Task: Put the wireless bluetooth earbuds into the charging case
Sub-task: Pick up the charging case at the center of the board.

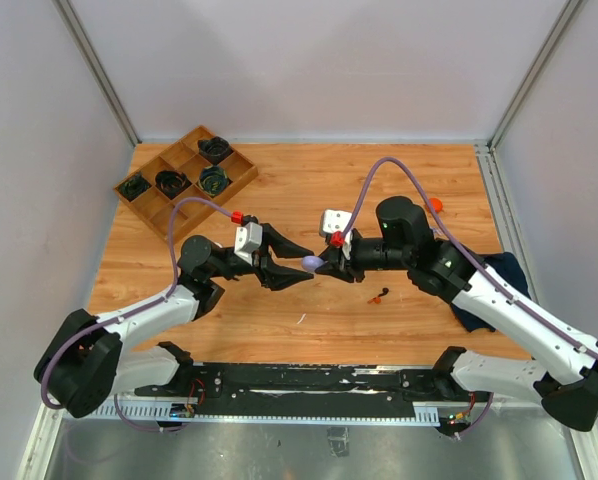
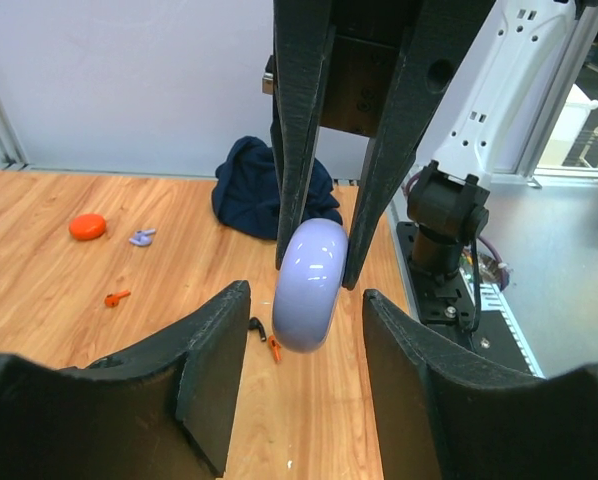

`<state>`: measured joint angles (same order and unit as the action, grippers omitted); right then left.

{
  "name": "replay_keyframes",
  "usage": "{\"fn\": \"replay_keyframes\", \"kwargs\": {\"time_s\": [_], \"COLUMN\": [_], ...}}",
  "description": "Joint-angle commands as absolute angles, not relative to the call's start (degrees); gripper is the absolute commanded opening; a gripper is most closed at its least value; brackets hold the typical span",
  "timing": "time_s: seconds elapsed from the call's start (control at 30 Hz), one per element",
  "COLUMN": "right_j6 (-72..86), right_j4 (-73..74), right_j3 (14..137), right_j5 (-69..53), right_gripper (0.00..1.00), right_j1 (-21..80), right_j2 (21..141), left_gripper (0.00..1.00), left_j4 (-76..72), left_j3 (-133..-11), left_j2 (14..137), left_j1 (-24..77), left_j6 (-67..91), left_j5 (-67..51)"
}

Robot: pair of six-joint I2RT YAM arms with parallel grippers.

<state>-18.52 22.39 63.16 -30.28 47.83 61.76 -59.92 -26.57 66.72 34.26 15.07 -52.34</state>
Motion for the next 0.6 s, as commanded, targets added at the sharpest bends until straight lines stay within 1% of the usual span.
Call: {"fn": "replay_keyframes", "kwargs": {"time_s": [0.0, 0.1, 0.57], "right_j6": [-18.47, -18.46, -17.68], "right_j4": [20.12, 20.03, 18.31], "right_j3": [62.25, 62.32, 61.60], "right_j5": [-29.75, -29.49, -29.30], "right_gripper": [0.14, 0.14, 0.13], "right_j1": [47.30, 47.32, 47.27], "right_j2": [60.20, 60.18, 59.83], "left_gripper": [0.54, 0.54, 0.45], "left_j4": [-61.31, -60.73, -60.12], "left_j3": [-25.93, -25.93, -26.06], "left_j2": [66.72, 66.42, 66.47], "left_j1": [34.72, 34.72, 34.71], "left_j6": [14.99, 14.77, 14.92], "left_j5": [-51.33, -51.24, -51.25]}}
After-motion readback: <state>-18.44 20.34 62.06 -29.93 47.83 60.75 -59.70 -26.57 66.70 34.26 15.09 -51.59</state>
